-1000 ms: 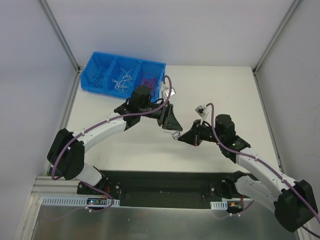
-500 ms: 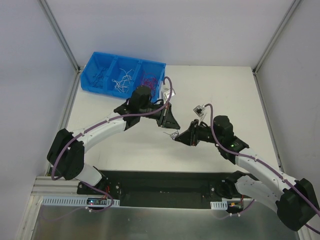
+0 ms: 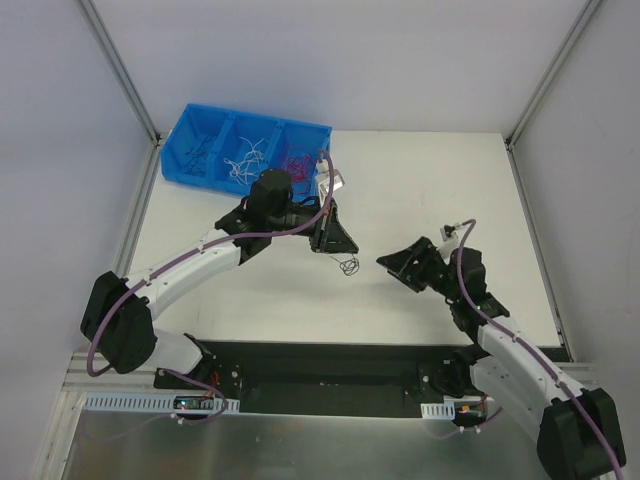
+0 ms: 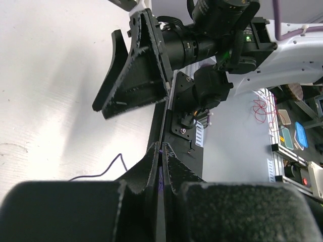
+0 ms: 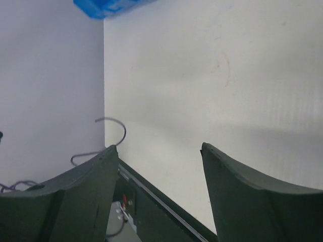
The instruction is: Untangle the cables
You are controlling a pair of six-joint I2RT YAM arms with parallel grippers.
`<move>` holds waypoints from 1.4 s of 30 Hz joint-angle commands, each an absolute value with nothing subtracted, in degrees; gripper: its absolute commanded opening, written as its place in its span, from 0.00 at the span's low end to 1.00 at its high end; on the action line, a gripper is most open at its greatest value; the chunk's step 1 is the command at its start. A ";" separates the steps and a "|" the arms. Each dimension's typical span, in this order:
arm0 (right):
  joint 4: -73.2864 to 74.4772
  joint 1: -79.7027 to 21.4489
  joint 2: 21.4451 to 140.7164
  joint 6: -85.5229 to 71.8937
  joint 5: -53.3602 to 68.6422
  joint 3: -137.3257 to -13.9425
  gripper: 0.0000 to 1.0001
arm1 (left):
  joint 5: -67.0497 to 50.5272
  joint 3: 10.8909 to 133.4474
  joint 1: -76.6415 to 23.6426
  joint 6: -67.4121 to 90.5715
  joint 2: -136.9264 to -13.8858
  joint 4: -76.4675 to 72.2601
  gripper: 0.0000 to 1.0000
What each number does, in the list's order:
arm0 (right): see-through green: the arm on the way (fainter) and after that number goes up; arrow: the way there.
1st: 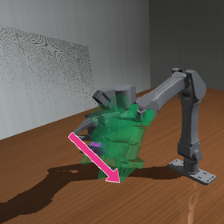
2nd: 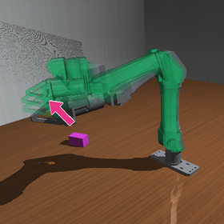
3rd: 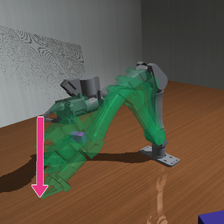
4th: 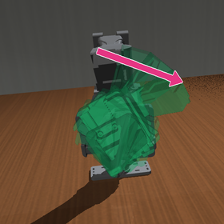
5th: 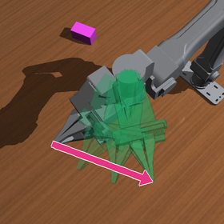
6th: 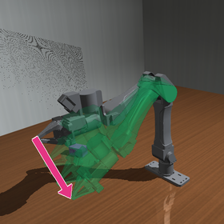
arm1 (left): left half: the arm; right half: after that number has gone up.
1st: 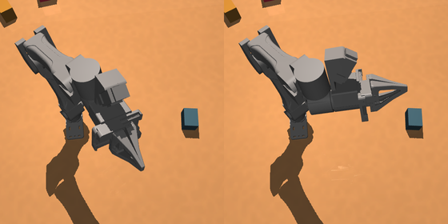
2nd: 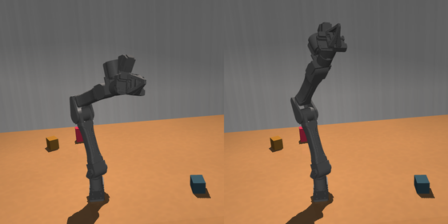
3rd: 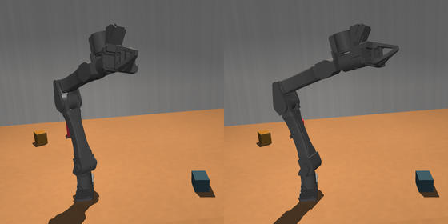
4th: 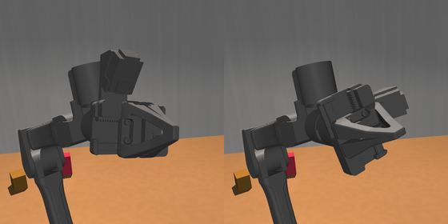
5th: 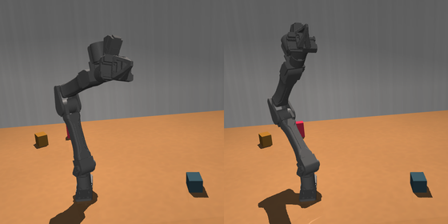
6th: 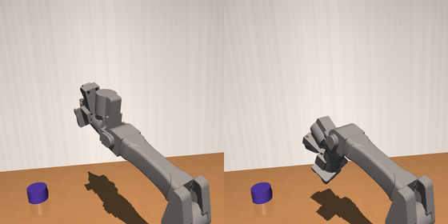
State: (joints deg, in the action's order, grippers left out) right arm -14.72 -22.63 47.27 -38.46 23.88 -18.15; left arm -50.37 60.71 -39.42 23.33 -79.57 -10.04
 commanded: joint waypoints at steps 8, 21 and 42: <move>-14.75 -22.66 55.18 -58.25 26.81 -22.15 0.75 | -51.33 61.26 -40.08 22.24 -77.78 -11.69 0.00; -54.98 -35.94 73.10 -86.99 20.65 -19.51 0.71 | -51.50 61.26 -40.69 21.80 -77.96 -11.69 0.00; -85.44 -33.94 105.03 -86.41 17.92 -17.67 0.01 | -15.16 54.16 -40.69 12.66 -55.23 6.57 0.00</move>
